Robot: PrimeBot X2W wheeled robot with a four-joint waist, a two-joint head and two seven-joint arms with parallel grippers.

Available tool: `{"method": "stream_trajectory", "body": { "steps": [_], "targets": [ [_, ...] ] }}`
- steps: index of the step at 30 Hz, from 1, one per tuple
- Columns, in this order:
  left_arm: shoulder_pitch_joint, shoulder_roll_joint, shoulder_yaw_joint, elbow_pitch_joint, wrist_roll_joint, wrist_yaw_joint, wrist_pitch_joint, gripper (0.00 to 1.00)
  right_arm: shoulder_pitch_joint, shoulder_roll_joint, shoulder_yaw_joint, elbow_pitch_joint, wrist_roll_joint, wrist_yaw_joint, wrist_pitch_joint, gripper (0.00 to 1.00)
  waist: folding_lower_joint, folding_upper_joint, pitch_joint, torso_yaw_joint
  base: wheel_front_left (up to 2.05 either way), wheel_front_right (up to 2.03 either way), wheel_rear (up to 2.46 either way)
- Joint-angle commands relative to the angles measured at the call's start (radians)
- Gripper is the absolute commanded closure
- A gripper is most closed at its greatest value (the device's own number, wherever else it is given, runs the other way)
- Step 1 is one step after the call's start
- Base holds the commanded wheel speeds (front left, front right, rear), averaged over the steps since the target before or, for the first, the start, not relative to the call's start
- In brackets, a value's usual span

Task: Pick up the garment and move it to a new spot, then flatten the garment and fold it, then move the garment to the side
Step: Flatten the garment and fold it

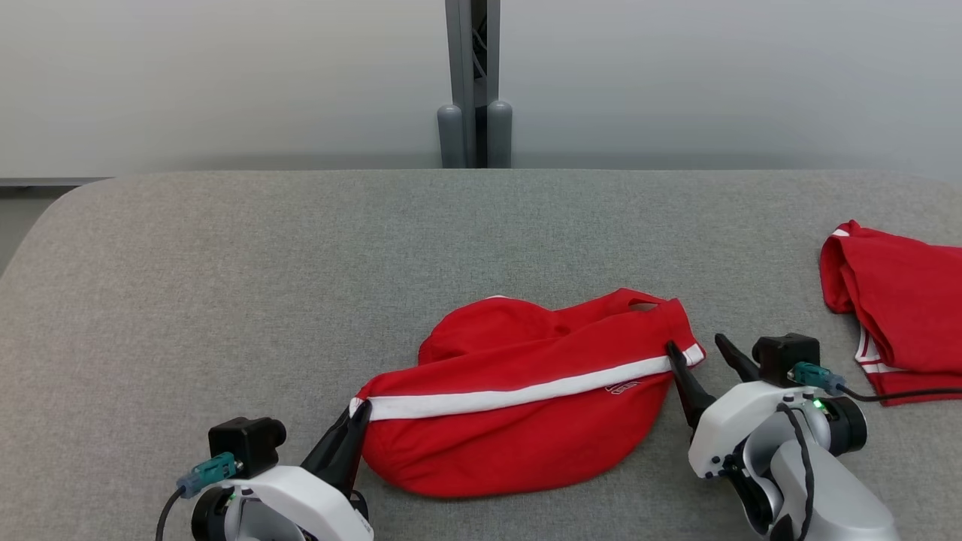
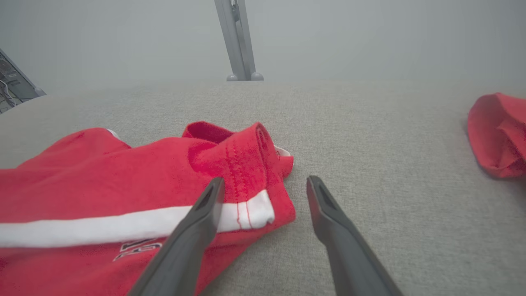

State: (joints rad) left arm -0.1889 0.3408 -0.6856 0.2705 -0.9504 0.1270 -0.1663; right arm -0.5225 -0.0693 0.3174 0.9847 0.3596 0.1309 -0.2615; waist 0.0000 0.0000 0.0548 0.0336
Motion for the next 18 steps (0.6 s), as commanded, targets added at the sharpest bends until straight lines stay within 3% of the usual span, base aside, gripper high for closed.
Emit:
{"method": "stream_trajectory", "body": {
  "steps": [1,2,4,9,18],
  "targets": [
    [-0.016,0.007,0.002,-0.001,0.006,-0.004,-0.001,1.00,-0.012,0.000,0.003,0.019,-0.006,0.000,-0.004,0.00,0.0000,0.0000,0.007,0.005,0.00,0.00,0.00],
    [-0.019,0.007,0.002,-0.001,0.006,-0.004,-0.001,1.00,-0.018,0.003,0.012,0.033,-0.008,0.000,-0.004,0.24,0.0000,0.0000,0.011,0.007,0.00,0.00,0.00],
    [-0.026,0.006,0.002,0.000,0.007,-0.005,-0.001,1.00,-0.033,0.005,0.027,0.048,-0.004,0.000,-0.004,1.00,0.0000,0.0000,0.017,0.010,0.00,0.00,0.00],
    [-0.031,0.007,0.005,0.001,0.010,-0.010,-0.013,1.00,-0.047,0.005,0.039,0.041,-0.003,0.000,-0.004,1.00,0.0000,0.0000,0.017,0.009,0.00,0.00,0.00],
    [-0.065,0.042,0.016,-0.045,0.061,-0.033,-0.060,1.00,-0.003,-0.053,-0.002,-0.098,0.077,0.000,-0.004,1.00,0.0000,0.0000,-0.052,-0.027,0.00,0.00,0.00]
  ]
}}
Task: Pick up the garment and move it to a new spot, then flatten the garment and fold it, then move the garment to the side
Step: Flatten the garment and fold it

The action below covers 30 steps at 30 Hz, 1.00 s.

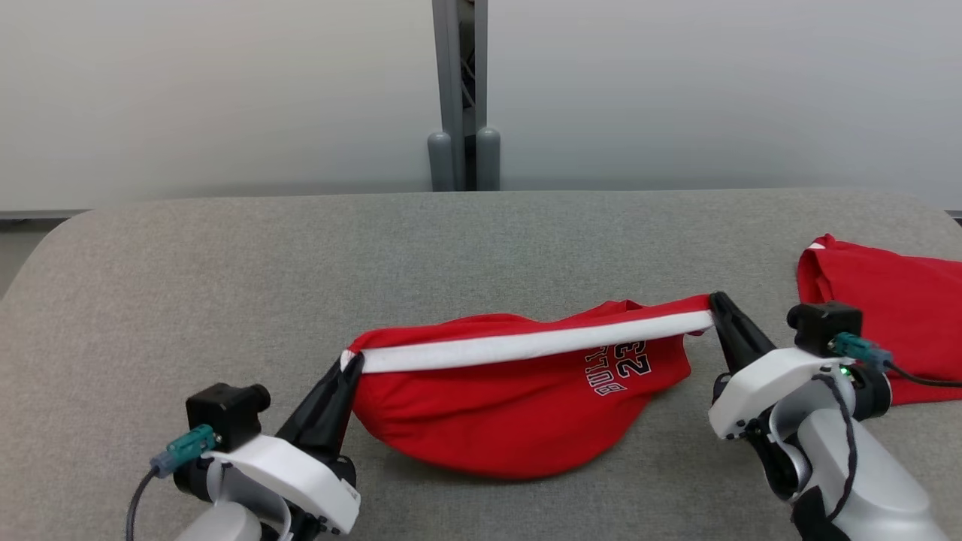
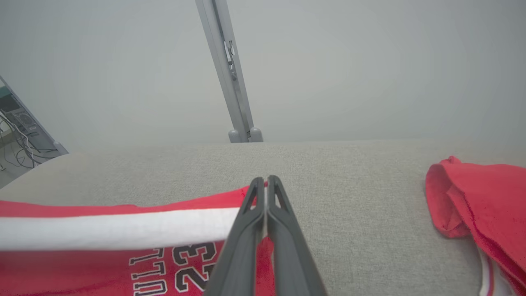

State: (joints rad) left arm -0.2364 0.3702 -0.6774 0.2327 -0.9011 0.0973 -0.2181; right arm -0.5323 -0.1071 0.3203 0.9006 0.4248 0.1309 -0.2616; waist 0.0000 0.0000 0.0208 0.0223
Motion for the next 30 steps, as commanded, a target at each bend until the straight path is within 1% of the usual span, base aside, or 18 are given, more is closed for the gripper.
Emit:
{"method": "stream_trajectory", "body": {
  "steps": [1,3,4,8,12,13,18,19,20,24,27,30],
  "targets": [
    [-0.026,0.021,0.013,-0.017,0.016,-0.008,-0.011,1.00,0.007,-0.025,-0.002,-0.033,0.030,0.000,-0.004,1.00,0.0000,0.0000,-0.025,-0.024,0.00,0.00,0.00],
    [-0.048,0.038,0.018,-0.044,0.026,-0.022,-0.012,1.00,-0.002,-0.053,0.002,-0.075,0.062,-0.001,-0.004,1.00,0.0000,0.0000,-0.038,-0.037,0.00,0.00,0.00],
    [-0.075,0.058,0.022,-0.074,0.034,-0.038,-0.005,1.00,-0.018,-0.082,0.002,-0.123,0.096,-0.001,-0.004,1.00,0.0000,0.0000,-0.051,-0.050,0.00,0.00,0.00],
    [-0.151,0.096,0.026,-0.126,0.054,-0.071,0.024,1.00,-0.040,-0.147,-0.001,-0.231,0.130,-0.001,-0.004,1.00,0.0000,0.0000,-0.078,-0.061,0.00,0.00,0.00],
    [-0.248,0.112,0.029,-0.174,0.059,-0.100,0.075,1.00,-0.070,-0.210,-0.003,-0.348,0.144,-0.001,0.013,1.00,0.0000,0.0000,-0.098,-0.061,0.00,0.00,0.00],
    [-0.248,0.112,0.029,-0.174,0.059,-0.100,0.075,1.00,-0.070,-0.210,-0.003,-0.348,0.144,-0.001,0.013,1.00,0.0000,0.0000,-0.098,-0.061,0.00,0.00,0.00],
    [-0.353,0.123,0.049,-0.221,0.034,-0.122,0.139,1.00,-0.097,-0.255,-0.039,-0.491,0.147,-0.001,0.061,1.00,0.0000,0.0000,-0.113,-0.072,0.00,0.00,0.00],
    [-0.383,0.131,0.064,-0.238,0.019,-0.123,0.160,1.00,-0.104,-0.258,-0.063,-0.541,0.146,-0.001,0.083,1.00,0.0000,0.0000,-0.115,-0.078,0.00,0.00,0.00],
    [-0.396,0.136,0.069,-0.244,0.016,-0.125,0.169,1.00,-0.104,-0.257,-0.075,-0.564,0.148,-0.001,0.095,1.00,0.0000,0.0000,-0.116,-0.080,0.00,0.00,0.00],
    [-0.428,0.139,0.079,-0.255,-0.009,-0.133,0.196,1.00,-0.083,-0.248,-0.114,-0.626,0.144,-0.001,0.142,1.00,0.0000,0.0000,-0.115,-0.089,0.00,0.00,0.00],
    [-0.433,0.129,0.091,-0.246,-0.046,-0.147,0.202,1.00,-0.087,-0.236,-0.115,-0.631,0.148,-0.001,0.175,1.00,0.0000,0.0000,-0.105,-0.100,0.00,0.00,0.00],
    [-0.452,0.120,0.093,-0.209,-0.063,-0.170,0.192,1.00,-0.129,-0.219,-0.110,-0.595,0.156,0.000,0.188,1.00,0.0000,0.0000,-0.083,-0.106,0.00,0.00,0.00]
  ]
}}
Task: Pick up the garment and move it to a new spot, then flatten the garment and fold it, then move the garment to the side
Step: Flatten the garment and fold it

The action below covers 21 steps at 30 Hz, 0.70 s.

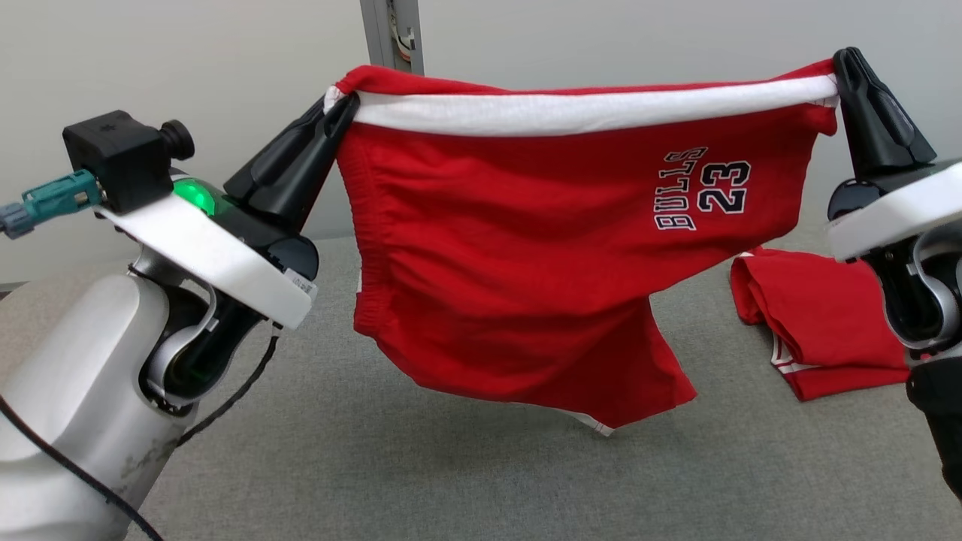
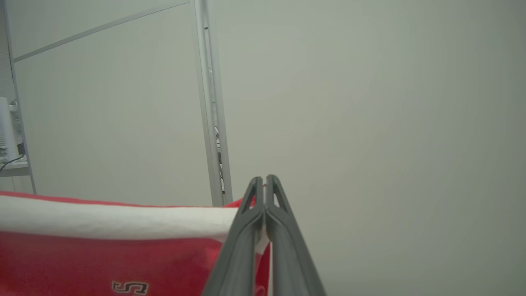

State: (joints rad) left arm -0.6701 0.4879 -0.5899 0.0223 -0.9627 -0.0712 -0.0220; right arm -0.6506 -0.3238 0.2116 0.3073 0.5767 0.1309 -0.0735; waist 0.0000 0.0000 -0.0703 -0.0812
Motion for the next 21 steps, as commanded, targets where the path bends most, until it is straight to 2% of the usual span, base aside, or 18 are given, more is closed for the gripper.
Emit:
{"method": "stream_trajectory", "body": {
  "steps": [1,7,13,18,21],
  "targets": [
    [-0.033,-0.003,0.002,0.023,0.002,-0.008,-0.009,1.00,-0.030,0.004,0.005,0.019,0.004,0.000,0.002,1.00,0.0000,0.0000,0.018,-0.002,0.00,0.00,0.00],
    [-0.208,-0.050,-0.030,0.232,0.064,-0.048,-0.063,1.00,-0.205,0.037,0.057,0.204,-0.017,0.000,-0.044,1.00,0.0000,0.0000,0.113,-0.003,0.00,0.00,0.00],
    [-0.475,-0.077,-0.094,0.454,0.177,-0.060,-0.207,1.00,-0.472,0.086,0.092,0.401,-0.054,-0.001,-0.158,1.00,0.0000,0.0000,0.284,-0.013,0.00,0.00,0.00],
    [-0.628,-0.068,-0.168,0.465,0.238,-0.061,-0.243,1.00,-0.616,0.112,0.114,0.488,-0.100,0.000,-0.191,1.00,0.0000,0.0000,0.420,-0.017,0.00,0.00,0.00],
    [-0.612,-0.063,-0.175,0.397,0.256,-0.059,-0.243,1.00,-0.610,0.120,0.104,0.468,-0.116,0.000,-0.192,1.00,0.0000,0.0000,0.478,-0.016,0.00,0.00,0.00]
  ]
}}
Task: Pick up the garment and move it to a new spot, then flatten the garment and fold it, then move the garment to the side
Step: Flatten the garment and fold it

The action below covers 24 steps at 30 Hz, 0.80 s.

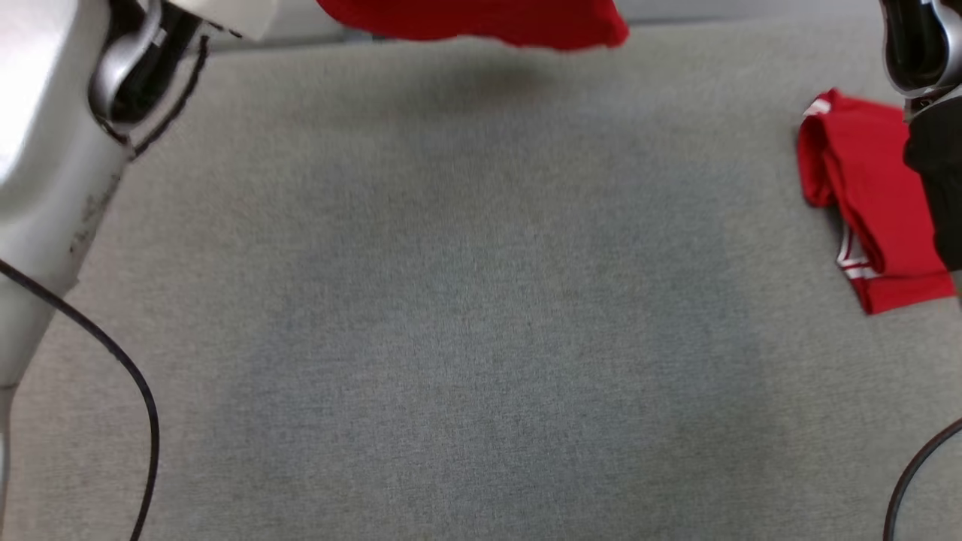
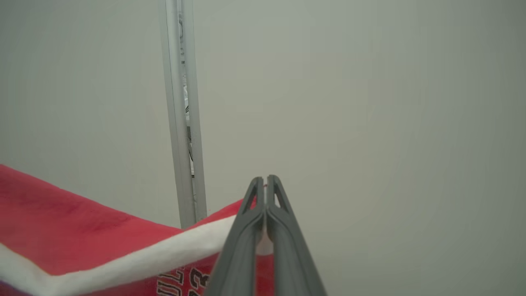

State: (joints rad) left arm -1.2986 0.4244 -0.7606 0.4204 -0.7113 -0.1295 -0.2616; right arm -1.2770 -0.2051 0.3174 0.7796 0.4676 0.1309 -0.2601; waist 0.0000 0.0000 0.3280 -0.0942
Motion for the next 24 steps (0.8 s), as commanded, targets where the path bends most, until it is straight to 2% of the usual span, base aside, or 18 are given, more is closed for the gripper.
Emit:
{"method": "stream_trajectory", "body": {
  "steps": [1,5,11,18,22,24],
  "targets": [
    [0.037,0.006,-0.009,-0.024,0.006,-0.001,-0.004,1.00,0.042,0.004,-0.001,-0.016,-0.010,0.000,-0.006,1.00,0.0000,0.0000,0.093,-0.003,0.00,0.00,0.00],
    [0.116,0.026,-0.033,-0.099,-0.007,-0.001,-0.004,1.00,0.130,-0.002,-0.012,-0.065,-0.012,-0.001,-0.006,1.00,0.0000,0.0000,0.109,0.001,0.00,0.00,0.00],
    [0.368,0.088,-0.063,-0.256,-0.031,-0.001,-0.005,1.00,0.400,-0.026,-0.055,-0.154,0.009,0.000,-0.006,1.00,0.0000,0.0000,0.088,0.007,0.00,0.00,0.00],
    [0.702,0.107,0.023,-0.400,-0.038,-0.001,-0.004,1.00,0.737,-0.058,-0.100,-0.282,0.034,0.000,-0.005,1.00,0.0000,0.0000,0.014,0.009,0.00,0.00,0.00],
    [0.830,0.117,0.014,-0.445,-0.005,-0.001,-0.004,1.00,0.873,-0.071,-0.101,-0.357,0.048,0.000,-0.006,1.00,0.0000,0.0000,-0.045,0.002,0.00,0.00,0.00],
    [0.883,0.129,-0.024,-0.457,0.013,-0.001,-0.004,1.00,0.933,-0.078,-0.106,-0.392,0.051,-0.001,-0.006,1.00,0.0000,0.0000,-0.077,0.002,0.00,0.00,0.00]
  ]
}}
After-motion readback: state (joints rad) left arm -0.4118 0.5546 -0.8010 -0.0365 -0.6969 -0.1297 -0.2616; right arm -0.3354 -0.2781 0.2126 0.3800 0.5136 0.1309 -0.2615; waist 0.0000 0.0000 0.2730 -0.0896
